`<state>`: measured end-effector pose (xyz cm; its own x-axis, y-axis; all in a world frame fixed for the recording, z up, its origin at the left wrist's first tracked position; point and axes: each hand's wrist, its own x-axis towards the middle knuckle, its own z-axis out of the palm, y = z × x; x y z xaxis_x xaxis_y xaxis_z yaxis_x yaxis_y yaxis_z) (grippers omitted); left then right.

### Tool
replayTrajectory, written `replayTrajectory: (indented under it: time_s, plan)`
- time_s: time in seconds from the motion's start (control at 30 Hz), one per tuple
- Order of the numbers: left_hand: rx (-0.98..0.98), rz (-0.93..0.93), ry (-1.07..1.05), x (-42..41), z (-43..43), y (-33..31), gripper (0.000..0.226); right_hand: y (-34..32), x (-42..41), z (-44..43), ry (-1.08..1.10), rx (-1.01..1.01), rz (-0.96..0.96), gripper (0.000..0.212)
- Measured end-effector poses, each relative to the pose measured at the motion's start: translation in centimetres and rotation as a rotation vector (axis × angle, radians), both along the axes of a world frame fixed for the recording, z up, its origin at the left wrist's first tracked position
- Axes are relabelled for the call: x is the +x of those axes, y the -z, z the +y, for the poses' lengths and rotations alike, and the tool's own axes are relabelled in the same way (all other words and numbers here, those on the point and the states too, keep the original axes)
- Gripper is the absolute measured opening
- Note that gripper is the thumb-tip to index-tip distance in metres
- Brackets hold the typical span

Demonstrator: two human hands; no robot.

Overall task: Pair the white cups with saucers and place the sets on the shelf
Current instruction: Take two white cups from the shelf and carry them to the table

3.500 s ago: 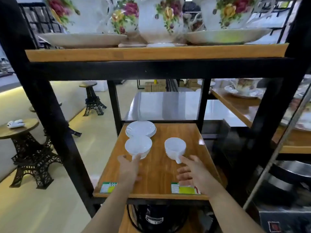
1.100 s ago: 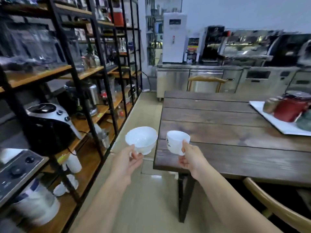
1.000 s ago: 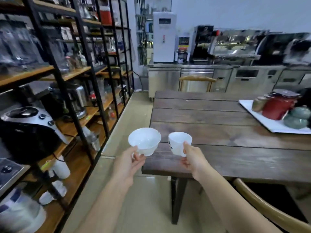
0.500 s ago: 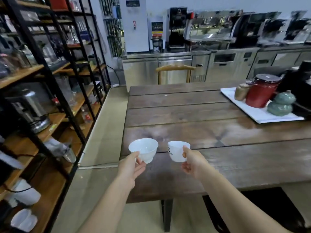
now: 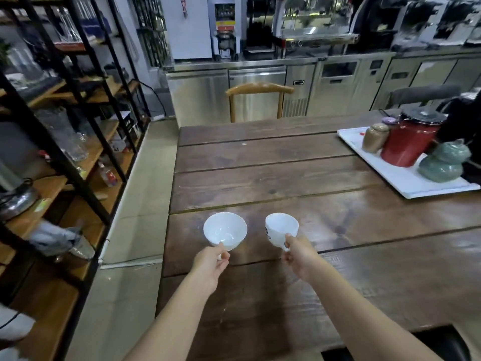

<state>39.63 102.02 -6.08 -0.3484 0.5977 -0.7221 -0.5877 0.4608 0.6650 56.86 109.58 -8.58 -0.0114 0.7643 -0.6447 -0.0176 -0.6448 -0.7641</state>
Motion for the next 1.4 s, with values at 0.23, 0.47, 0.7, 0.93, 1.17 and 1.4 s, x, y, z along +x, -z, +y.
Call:
replayTrajectory:
  time_s: [0.23,0.47,0.7,0.93,1.17,1.4]
  plan:
    - [-0.034,-0.061,-0.068,0.2,1.1,2.3,0.008,2.3,0.3,1.4,0.043,-0.009,0.066,0.035]
    - [-0.041,-0.033,-0.042,0.4,0.7,4.4,0.024,3.7,1.9,1.5,-0.007,-0.003,0.065,0.019]
    - [-0.079,0.142,-0.018,1.0,0.1,4.3,0.021,3.7,3.5,1.1,-0.146,-0.046,-0.129,0.026]
    - [-0.133,0.426,-0.041,1.6,-1.4,3.8,0.036,1.0,5.3,0.8,-0.293,0.450,-0.694,0.046]
    - [-0.134,1.073,0.116,-0.1,-5.4,2.4,0.068,-2.7,2.9,-1.1,-0.582,0.914,-0.811,0.074]
    - [-0.245,1.608,0.126,-1.7,-13.9,-0.6,0.074,-4.2,-3.5,-6.4,-0.835,1.245,-0.747,0.080]
